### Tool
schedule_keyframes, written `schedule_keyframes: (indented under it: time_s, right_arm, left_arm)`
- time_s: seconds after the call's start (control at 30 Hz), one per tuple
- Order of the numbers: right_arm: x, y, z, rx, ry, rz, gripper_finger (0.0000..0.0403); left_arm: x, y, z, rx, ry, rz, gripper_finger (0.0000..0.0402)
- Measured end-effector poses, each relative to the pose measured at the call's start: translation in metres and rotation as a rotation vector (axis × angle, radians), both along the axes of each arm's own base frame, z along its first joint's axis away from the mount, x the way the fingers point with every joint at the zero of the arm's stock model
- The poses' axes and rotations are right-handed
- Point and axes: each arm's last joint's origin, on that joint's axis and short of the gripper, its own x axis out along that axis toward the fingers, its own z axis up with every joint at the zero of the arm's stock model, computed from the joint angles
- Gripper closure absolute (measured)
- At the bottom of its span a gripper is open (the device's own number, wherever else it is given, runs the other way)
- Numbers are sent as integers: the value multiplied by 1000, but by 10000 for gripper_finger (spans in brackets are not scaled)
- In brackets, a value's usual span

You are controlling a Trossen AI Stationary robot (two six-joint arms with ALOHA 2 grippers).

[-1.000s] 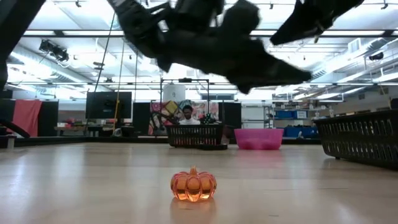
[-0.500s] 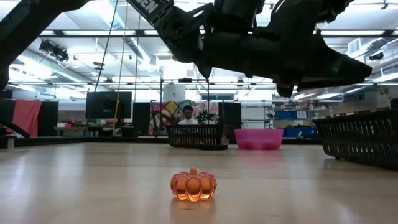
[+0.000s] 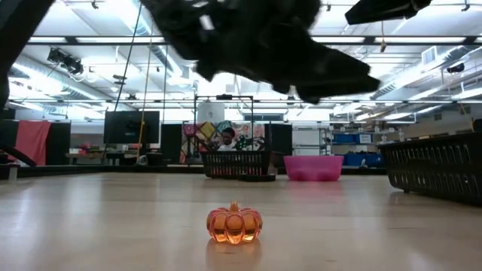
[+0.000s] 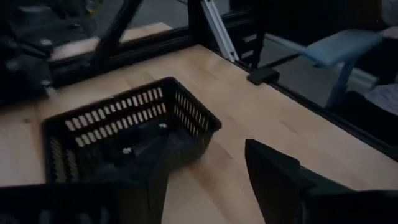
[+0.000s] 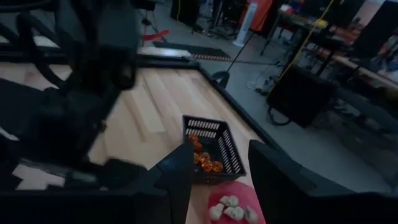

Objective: Sort Halloween decoration
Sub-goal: Put the orange pumpkin toy into the top black bin

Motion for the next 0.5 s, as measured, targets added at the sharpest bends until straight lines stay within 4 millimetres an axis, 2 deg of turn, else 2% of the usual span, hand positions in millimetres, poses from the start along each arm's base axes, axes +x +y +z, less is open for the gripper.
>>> schedule_keyframes:
  time_s: [0.1, 0.23, 0.4, 0.5]
  right_arm:
    - [-2, 1, 0, -17, -5, -11, 245]
    - [-1, 0, 0, -8, -9, -24, 245]
    - [-1, -6, -8, -26, -3, -70, 245]
    - [0, -11, -13, -43, -3, -108, 245]
  left_arm:
    - [-24, -10, 2, 35, -13, 54, 227]
    - [-53, -22, -20, 74, 70, 70, 234]
    - [-75, -47, -41, 92, 109, -8, 227]
    - [-83, -51, -52, 104, 149, -40, 212]
